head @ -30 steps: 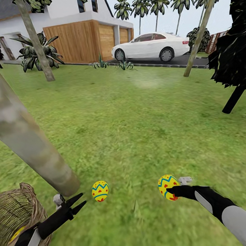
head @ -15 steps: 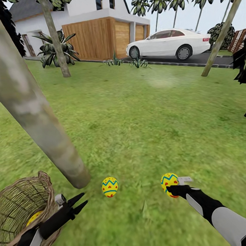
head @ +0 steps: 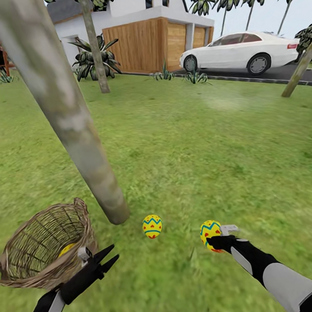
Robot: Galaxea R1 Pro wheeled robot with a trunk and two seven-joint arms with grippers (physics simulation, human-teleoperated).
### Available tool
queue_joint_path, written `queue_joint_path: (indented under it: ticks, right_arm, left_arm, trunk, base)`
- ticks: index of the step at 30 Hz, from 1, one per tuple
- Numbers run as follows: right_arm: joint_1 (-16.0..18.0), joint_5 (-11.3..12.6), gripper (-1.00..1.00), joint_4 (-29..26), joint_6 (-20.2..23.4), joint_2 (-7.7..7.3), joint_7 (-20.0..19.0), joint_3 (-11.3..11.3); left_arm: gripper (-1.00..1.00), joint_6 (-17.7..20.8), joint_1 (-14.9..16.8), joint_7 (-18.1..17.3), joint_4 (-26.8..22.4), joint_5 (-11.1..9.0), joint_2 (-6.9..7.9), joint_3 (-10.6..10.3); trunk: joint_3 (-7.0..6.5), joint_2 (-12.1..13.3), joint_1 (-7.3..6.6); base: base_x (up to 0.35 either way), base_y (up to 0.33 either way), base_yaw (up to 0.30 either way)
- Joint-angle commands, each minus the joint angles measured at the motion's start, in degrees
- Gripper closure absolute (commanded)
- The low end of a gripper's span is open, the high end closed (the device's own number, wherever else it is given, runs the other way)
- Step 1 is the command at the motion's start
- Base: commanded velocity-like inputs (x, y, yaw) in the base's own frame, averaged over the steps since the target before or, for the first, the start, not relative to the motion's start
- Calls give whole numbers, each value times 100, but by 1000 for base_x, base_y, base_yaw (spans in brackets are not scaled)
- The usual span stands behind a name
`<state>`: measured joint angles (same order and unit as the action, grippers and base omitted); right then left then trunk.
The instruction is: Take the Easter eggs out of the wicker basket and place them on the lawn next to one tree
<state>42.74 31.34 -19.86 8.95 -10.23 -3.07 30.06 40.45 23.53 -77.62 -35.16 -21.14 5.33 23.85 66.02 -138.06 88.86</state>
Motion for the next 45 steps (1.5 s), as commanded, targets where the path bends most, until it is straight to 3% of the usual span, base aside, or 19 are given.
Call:
queue_joint_path:
  ticks: [1,4,6,9,36,45]
  right_arm:
    - [4,-34,100,-27,25,103,27,17]
    - [9,-541,100,-73,-69,527,637,3]
    - [18,-833,100,-63,-515,886,1100,0]
    - [20,-1088,100,-30,-847,1072,1448,3]
    - [16,-1129,100,-31,-947,1137,1493,17]
    - [15,-1128,100,-19,-947,1137,1493,17]
  left_arm:
    - [-100,60,3,-16,1,-2,-24,6]
    - [-100,60,3,-16,0,-1,-55,6]
    - [-100,60,3,-16,0,0,-78,6]
    - [-100,60,2,-16,0,4,-125,-2]
    - [-100,60,2,-16,0,12,-222,-12]
    - [-100,60,2,-16,0,13,-265,-12]
  trunk:
    - [10,-2,-1]
    - [28,-2,-1]
    - [40,-2,-1]
    - [60,-2,-1]
    - [158,-2,-1]
    - [158,-2,-1]
  base:
    - [0,-134,239]
    - [0,-232,221]
    - [0,-75,211]
    - [0,-12,209]
    - [73,-79,199]
    - [76,-278,291]
